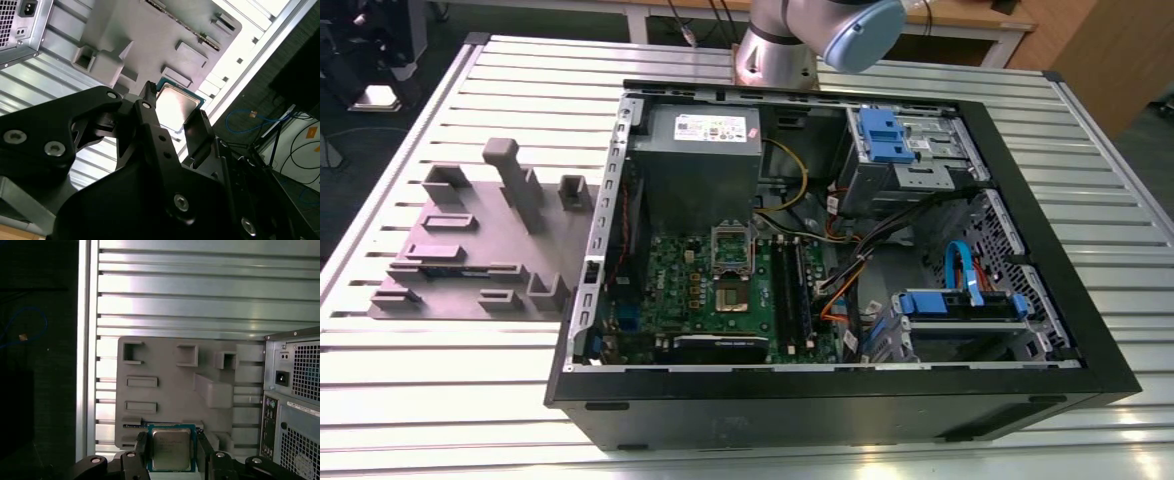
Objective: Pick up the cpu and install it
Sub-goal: 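Pick up the cpu and move it towards the insertion slot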
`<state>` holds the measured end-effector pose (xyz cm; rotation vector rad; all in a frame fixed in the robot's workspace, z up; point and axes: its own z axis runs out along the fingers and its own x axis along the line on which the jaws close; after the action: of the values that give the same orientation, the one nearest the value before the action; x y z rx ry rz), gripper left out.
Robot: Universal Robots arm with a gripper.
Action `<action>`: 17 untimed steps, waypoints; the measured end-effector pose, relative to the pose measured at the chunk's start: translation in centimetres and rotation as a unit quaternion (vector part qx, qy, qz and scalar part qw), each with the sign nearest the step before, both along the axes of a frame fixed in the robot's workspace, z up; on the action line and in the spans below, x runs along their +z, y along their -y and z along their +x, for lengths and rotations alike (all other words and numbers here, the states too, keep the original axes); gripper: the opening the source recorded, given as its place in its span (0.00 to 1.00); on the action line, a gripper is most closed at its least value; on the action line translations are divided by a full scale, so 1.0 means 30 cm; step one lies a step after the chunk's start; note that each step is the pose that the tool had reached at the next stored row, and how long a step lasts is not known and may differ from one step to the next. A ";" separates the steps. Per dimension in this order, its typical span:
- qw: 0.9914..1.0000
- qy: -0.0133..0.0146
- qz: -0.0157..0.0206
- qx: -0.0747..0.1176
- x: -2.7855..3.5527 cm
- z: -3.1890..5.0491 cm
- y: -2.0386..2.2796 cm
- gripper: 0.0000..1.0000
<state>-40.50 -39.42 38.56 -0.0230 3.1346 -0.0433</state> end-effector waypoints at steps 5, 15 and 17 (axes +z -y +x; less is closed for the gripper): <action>1.000 0.000 0.000 0.000 0.000 0.006 0.000 0.47; 1.000 0.000 0.000 0.000 0.000 0.015 0.000 0.47; 1.000 0.000 0.000 0.000 0.000 0.015 0.000 0.47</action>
<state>-40.04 -39.42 38.56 -0.0230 3.1346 -0.0434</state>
